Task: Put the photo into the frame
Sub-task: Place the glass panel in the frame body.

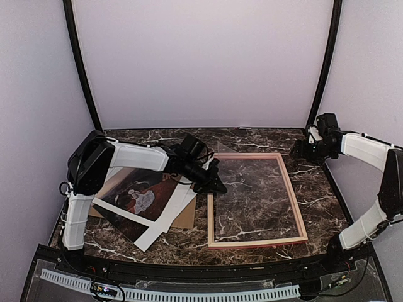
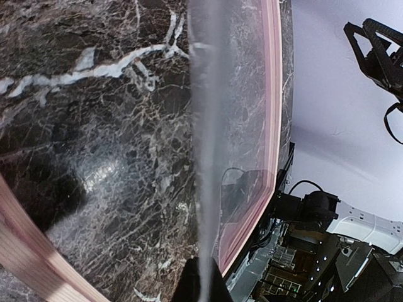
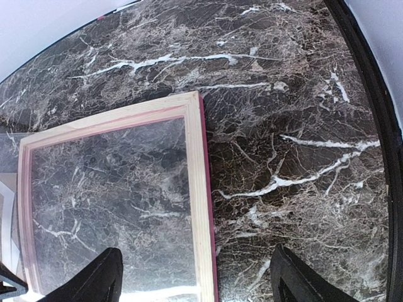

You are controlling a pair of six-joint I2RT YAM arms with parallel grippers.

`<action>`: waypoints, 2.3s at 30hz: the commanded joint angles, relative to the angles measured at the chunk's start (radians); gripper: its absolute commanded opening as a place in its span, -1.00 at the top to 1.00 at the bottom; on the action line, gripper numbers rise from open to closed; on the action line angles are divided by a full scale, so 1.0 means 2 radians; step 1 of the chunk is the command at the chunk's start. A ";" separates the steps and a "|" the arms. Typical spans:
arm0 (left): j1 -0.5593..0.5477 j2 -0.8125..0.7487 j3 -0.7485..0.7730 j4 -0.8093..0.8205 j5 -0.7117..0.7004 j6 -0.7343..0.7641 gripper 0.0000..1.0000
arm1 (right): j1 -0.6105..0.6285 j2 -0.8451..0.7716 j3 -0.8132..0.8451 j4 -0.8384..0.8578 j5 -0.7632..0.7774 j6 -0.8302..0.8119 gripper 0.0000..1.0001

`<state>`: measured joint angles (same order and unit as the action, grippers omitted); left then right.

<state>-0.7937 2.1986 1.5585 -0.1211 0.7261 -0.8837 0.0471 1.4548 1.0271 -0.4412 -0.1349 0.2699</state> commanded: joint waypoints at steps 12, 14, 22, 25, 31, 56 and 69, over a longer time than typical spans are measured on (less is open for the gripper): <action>0.000 -0.049 0.001 0.010 0.014 0.002 1.00 | 0.005 0.005 -0.003 0.017 -0.002 -0.004 -0.63; 0.000 -0.047 0.000 0.011 0.014 0.002 1.00 | 0.005 0.005 -0.003 0.016 -0.002 -0.004 -0.63; -0.002 -0.039 0.002 0.017 0.016 -0.001 1.00 | 0.006 0.005 -0.004 0.015 -0.001 -0.005 -0.63; -0.003 -0.036 0.004 0.018 0.017 -0.001 0.98 | 0.007 0.005 -0.005 0.015 -0.002 -0.004 -0.64; -0.005 -0.030 0.007 0.020 0.019 0.000 0.89 | 0.016 0.008 -0.005 0.016 -0.003 -0.003 -0.64; -0.013 -0.013 0.021 -0.002 0.012 0.015 0.11 | 0.110 0.050 0.000 0.044 -0.041 0.009 -0.64; -0.014 -0.010 0.020 -0.010 0.003 0.022 -0.05 | 0.165 0.095 -0.006 0.064 -0.092 0.013 -0.64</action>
<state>-0.8112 2.1780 1.5719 -0.1219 0.7368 -0.8631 0.3492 1.6192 1.0264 -0.3542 -0.2646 0.2882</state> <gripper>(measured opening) 0.523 0.819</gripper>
